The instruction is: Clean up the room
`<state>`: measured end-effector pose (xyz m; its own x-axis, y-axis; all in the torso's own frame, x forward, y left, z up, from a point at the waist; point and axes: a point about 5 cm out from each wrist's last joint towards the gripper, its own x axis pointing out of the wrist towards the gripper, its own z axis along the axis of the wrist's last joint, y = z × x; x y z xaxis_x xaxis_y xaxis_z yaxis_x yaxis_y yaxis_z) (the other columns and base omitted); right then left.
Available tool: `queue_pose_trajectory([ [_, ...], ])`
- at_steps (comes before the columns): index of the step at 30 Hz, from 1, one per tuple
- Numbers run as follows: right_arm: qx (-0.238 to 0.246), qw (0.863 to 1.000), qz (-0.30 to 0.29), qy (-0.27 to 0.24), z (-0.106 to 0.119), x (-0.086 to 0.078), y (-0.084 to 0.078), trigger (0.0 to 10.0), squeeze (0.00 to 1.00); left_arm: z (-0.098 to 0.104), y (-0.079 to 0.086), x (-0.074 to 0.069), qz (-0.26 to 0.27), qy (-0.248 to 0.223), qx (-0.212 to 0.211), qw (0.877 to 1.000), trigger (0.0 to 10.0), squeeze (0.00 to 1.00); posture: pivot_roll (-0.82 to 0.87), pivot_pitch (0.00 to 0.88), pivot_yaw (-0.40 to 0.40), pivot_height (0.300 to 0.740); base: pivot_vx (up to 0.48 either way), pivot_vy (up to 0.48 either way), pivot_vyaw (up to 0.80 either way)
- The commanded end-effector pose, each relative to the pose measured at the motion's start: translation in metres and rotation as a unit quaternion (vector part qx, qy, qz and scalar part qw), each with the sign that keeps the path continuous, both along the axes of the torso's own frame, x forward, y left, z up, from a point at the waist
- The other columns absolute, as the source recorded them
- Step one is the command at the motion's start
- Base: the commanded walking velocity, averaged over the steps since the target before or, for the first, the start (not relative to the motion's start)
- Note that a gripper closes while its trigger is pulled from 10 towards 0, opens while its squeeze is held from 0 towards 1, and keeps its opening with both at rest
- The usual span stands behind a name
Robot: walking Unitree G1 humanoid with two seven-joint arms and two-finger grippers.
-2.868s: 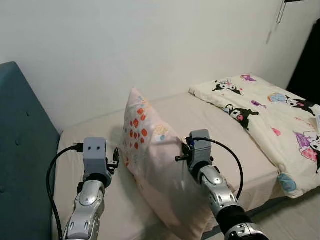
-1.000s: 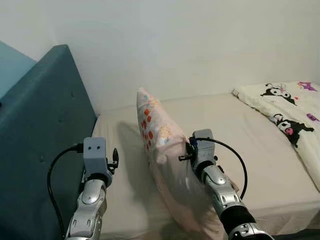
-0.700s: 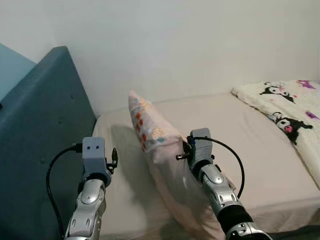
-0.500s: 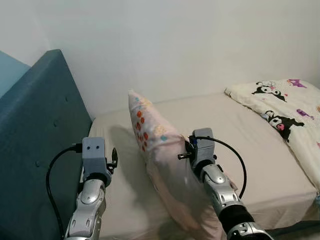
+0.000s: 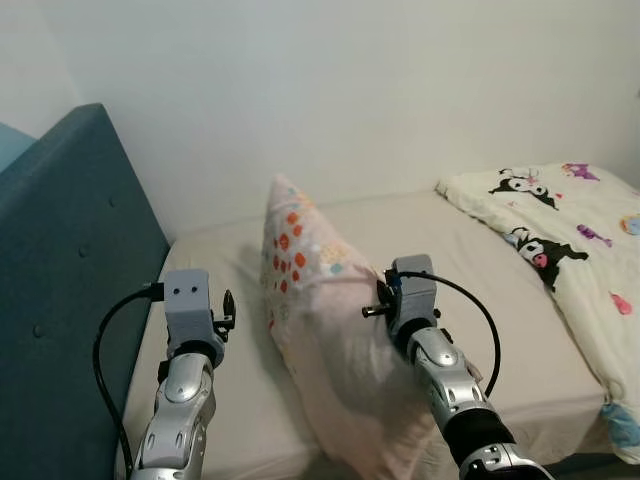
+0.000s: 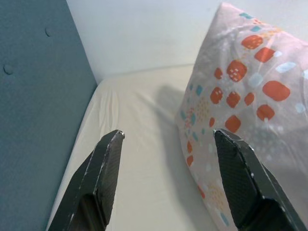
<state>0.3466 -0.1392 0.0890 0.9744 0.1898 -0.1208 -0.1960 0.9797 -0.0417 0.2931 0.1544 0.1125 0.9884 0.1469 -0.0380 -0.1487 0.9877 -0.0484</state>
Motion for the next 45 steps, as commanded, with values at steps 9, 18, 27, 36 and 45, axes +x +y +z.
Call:
queue_pose_trajectory([
  [9, 0.013, 1.0, 0.008, -0.018, 0.0071, 0.0028, 0.008, 10.0, 0.0, -0.0115, 0.0044, -0.0013, -0.012, 0.031, 0.021, 0.999, 10.0, 0.0, -0.1, 0.0, 0.052, 0.72, 0.0, 0.0, 0.0],
  [18, 0.014, 1.0, 0.004, -0.016, 0.006, 0.0022, 0.0065, 10.0, 0.0, -0.0107, -0.0009, 0.0001, -0.043, 0.026, 0.027, 0.998, 10.0, 0.0, -0.11, 0.0, 0.055, 0.72, 0.0, 0.149, 0.0],
  [27, 0.016, 1.0, 0.0, -0.021, 0.0078, 0.0031, 0.0055, 10.0, 0.0, -0.0063, -0.001, 0.0023, -0.033, 0.013, 0.015, 0.999, 10.0, 0.0, -0.11, 0.0, 0.057, 0.72, 0.0, 0.253, 0.0],
  [36, 0.017, 0.999, -0.002, -0.028, 0.0099, 0.0033, 0.0046, 10.0, 0.0, -0.0064, 0.0004, 0.0011, -0.025, 0.011, 0.003, 1.0, 10.0, 0.0, -0.11, 0.0, 0.054, 0.72, 0.0, 0.0, 0.0],
  [45, 0.013, 0.999, -0.003, -0.031, 0.0108, 0.0041, 0.0039, 10.0, 0.0, -0.0103, -0.0029, -0.0006, -0.033, 0.018, 0.002, 0.999, 10.0, 0.0, -0.11, 0.0, 0.047, 0.72, 0.0, 0.0, 0.0],
])
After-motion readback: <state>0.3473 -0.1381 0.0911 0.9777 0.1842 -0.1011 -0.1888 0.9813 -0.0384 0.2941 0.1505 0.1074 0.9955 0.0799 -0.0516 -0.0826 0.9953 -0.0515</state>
